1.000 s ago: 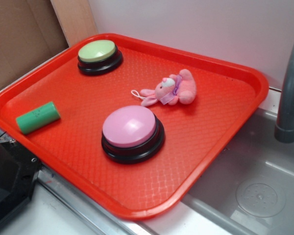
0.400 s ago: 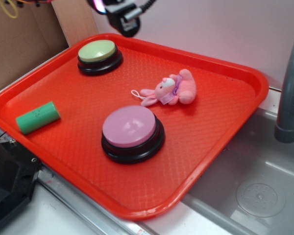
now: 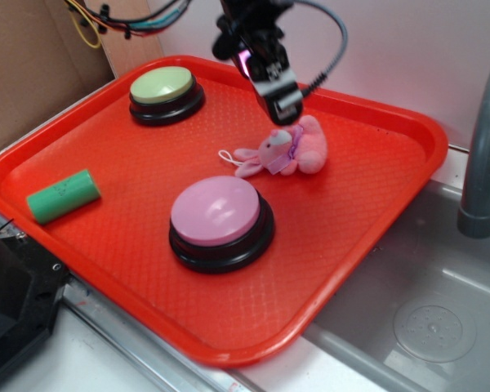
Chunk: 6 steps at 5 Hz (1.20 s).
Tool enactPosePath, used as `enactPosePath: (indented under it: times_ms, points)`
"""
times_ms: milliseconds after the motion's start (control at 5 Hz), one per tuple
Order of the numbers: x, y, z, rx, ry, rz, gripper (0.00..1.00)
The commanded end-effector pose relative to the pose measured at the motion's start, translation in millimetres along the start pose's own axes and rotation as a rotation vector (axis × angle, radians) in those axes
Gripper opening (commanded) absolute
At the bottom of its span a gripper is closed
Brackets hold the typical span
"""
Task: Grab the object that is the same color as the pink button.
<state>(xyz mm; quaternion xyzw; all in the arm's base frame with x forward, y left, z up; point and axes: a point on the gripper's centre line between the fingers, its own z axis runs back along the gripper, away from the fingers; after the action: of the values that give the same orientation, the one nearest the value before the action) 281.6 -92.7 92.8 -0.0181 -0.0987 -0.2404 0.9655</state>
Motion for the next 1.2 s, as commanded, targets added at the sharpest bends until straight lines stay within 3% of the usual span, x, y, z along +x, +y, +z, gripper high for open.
enactPosePath:
  times_ms: [0,200,400,600,800,1000]
  points:
    - [8.7,-8.6,-46.8,-0.041,-0.005,-0.140,1.00]
    - [5.8,-8.3,-61.3,-0.037,0.024,-0.138,1.00]
    - [6.3,-5.2,-62.5,-0.021,0.023,-0.129,0.36]
    - [7.8,-1.0,-53.5,-0.022,0.044,-0.103,0.00]
    - [6.7,18.7,-6.2,0.022,0.041,0.055,0.00]
    - [2.2,44.6,40.7,0.033,0.087,0.231,0.00]
